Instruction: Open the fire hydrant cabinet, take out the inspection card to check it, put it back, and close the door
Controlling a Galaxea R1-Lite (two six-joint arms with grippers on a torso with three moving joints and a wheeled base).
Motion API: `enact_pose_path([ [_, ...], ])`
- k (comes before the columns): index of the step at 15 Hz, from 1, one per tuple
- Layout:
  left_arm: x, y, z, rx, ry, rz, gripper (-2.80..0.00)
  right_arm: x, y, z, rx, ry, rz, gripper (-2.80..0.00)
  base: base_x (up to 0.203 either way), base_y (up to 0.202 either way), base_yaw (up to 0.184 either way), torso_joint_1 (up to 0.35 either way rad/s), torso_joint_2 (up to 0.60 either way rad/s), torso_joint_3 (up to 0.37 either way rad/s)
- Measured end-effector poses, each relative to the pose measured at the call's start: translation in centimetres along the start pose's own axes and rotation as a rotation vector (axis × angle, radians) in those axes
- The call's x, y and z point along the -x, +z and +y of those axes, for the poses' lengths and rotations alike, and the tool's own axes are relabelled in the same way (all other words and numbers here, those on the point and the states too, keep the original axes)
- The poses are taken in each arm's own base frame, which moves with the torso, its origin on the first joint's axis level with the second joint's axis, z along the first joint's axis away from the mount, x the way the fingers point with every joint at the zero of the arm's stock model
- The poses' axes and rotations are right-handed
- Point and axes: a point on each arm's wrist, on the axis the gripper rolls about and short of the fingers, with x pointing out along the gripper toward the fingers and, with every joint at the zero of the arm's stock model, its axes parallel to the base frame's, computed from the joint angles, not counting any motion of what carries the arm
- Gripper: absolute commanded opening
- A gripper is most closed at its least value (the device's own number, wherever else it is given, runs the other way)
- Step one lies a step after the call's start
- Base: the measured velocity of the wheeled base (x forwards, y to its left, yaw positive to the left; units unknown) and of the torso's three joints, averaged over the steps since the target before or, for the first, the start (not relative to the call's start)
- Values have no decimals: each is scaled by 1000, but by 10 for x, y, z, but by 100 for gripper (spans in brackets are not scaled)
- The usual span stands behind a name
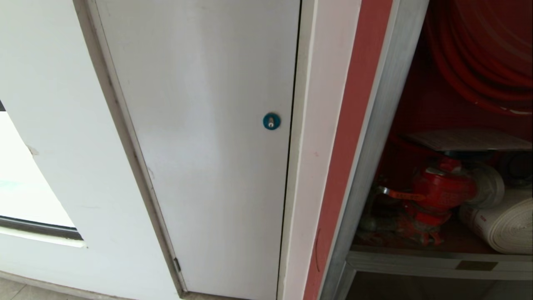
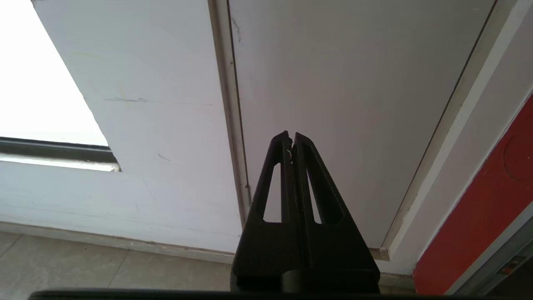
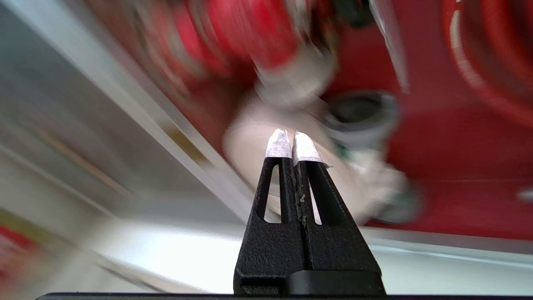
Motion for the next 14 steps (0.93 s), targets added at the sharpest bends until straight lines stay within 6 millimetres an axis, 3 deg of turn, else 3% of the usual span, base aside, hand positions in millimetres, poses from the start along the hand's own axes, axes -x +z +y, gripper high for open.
enact_pose_path([
  [4,0,0,0,0,0,0,-280,5,8,7,-401,126,-176,-280,0,0,0,0,0,0],
  [8,0,0,0,0,0,0,-280,28,16,18,-701,235,-306,-280,0,0,0,0,0,0],
  [14,0,0,0,0,0,0,-280,67,-6,55,-848,322,-444,-280,0,0,0,0,0,0],
])
